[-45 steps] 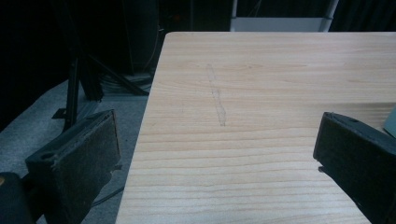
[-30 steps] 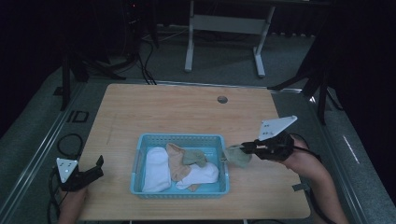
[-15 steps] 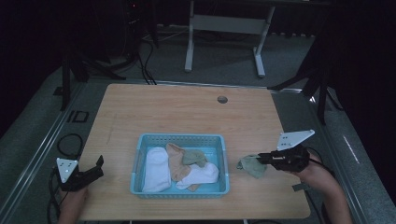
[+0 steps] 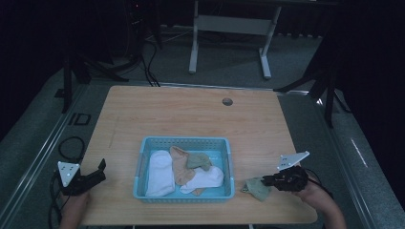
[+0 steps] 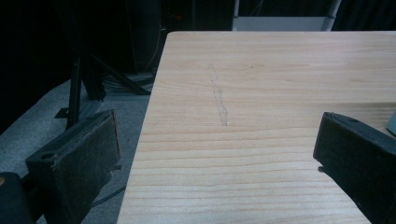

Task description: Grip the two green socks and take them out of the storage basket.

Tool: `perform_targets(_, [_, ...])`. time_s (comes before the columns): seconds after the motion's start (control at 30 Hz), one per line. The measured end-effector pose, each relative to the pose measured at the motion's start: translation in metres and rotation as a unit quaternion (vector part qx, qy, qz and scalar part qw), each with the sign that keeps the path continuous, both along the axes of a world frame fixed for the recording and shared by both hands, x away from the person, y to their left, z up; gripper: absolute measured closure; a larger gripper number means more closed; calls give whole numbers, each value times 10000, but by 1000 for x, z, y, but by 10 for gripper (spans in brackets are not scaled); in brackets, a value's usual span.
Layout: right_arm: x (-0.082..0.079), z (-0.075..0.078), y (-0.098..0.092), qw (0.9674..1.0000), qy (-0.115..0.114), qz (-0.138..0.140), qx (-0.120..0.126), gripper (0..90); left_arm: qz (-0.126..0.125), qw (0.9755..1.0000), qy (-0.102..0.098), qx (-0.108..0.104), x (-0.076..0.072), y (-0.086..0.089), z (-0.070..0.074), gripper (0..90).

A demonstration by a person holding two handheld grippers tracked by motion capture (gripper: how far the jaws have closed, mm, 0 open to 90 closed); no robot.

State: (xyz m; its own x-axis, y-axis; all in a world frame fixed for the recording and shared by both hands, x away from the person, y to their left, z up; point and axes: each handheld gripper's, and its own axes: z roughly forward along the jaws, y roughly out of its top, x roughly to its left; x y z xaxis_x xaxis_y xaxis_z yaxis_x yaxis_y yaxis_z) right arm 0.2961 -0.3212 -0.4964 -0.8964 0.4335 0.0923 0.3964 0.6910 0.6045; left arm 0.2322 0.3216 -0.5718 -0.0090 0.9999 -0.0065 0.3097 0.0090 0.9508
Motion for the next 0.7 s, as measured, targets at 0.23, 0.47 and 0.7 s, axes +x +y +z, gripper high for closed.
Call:
perform_targets(0.23, [3, -15, 3, 9998, 154, -57, -109, 827, -7, 10000, -7, 8, 0, 0, 0, 7])
perform_targets(0.47, [8, -26, 0, 9991, 249, -269, -220, 770, -16, 10000, -26, 15, 0, 0, 0, 7])
perform_targets(0.7, [12, -9, -3, 9988, 82, -451, -182, 581, -16, 10000, -20, 9, 0, 0, 0, 7])
